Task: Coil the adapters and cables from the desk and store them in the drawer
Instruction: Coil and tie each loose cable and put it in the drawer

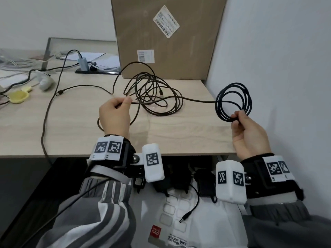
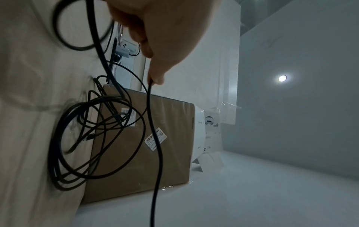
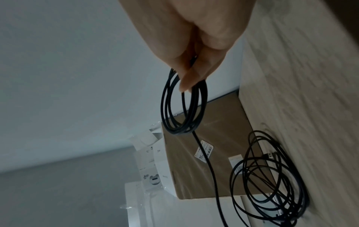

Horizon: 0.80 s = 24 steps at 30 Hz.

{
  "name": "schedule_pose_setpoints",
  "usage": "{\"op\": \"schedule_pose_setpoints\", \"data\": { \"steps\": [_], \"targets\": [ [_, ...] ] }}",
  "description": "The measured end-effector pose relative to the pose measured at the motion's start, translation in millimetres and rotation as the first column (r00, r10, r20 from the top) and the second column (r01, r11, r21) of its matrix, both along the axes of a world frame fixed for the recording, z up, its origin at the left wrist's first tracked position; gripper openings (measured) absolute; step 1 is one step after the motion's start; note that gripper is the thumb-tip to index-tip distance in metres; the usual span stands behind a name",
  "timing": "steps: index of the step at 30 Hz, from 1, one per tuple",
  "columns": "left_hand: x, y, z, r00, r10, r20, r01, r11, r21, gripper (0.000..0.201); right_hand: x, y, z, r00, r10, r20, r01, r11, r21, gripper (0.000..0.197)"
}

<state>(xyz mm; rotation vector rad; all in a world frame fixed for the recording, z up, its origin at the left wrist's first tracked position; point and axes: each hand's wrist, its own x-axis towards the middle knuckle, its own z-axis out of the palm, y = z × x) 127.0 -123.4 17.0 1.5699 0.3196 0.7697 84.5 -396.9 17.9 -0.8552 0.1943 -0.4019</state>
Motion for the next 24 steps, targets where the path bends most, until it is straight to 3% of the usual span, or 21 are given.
{"op": "schedule_pose_setpoints", "data": {
  "steps": [2,4,6,8,10,12,14,16,18,21,24],
  "targets": [
    [0,-3,1,0.995,0.007,-0.095,0.006,0.992,0.128,0.021,0,2,-1,1.000,0.031,0.004,-0.031,0.999,-0.041,0.017],
    [-4,-7,9,0.974,0.118,-0.193,-0.034,0.920,0.389,0.024,0,3,-1,0.999,0.047,0.009,-0.046,0.995,-0.084,0.017],
    [-13,-15,22,0.990,0.126,-0.069,-0.067,0.828,0.556,0.032,-1,4,-1,0.998,0.054,0.008,-0.053,0.990,-0.132,0.016],
    [-25,-30,40,0.986,-0.086,0.146,-0.015,0.814,0.581,0.035,-2,4,-2,0.998,0.062,-0.001,-0.061,0.981,-0.184,0.015],
    [-32,-51,52,0.916,-0.339,0.214,0.144,0.777,0.613,0.033,-3,4,-3,0.996,0.083,-0.015,-0.084,0.967,-0.242,0.015],
    [-29,-73,60,0.860,-0.497,0.118,0.311,0.692,0.652,0.036,-2,5,-2,0.993,0.115,-0.016,-0.115,0.949,-0.294,0.015],
    [-20,-89,59,0.815,-0.574,-0.079,0.467,0.570,0.676,0.050,-2,6,0,0.989,0.149,-0.014,-0.145,0.931,-0.336,0.015],
    [-7,-98,52,0.792,-0.546,-0.275,0.548,0.433,0.716,0.062,-1,7,2,0.983,0.181,0.009,-0.166,0.920,-0.356,0.017],
    [0,-99,39,0.822,-0.435,-0.366,0.530,0.353,0.771,0.051,-4,9,2,0.977,0.212,0.016,-0.193,0.915,-0.353,0.018],
    [7,-100,36,0.877,-0.368,-0.308,0.440,0.363,0.821,0.016,-5,9,0,0.973,0.228,0.015,-0.209,0.914,-0.348,0.018],
    [12,-94,45,0.798,-0.526,-0.294,0.539,0.405,0.739,0.017,-2,9,0,0.978,0.209,0.008,-0.197,0.931,-0.308,0.018]
  ]
}}
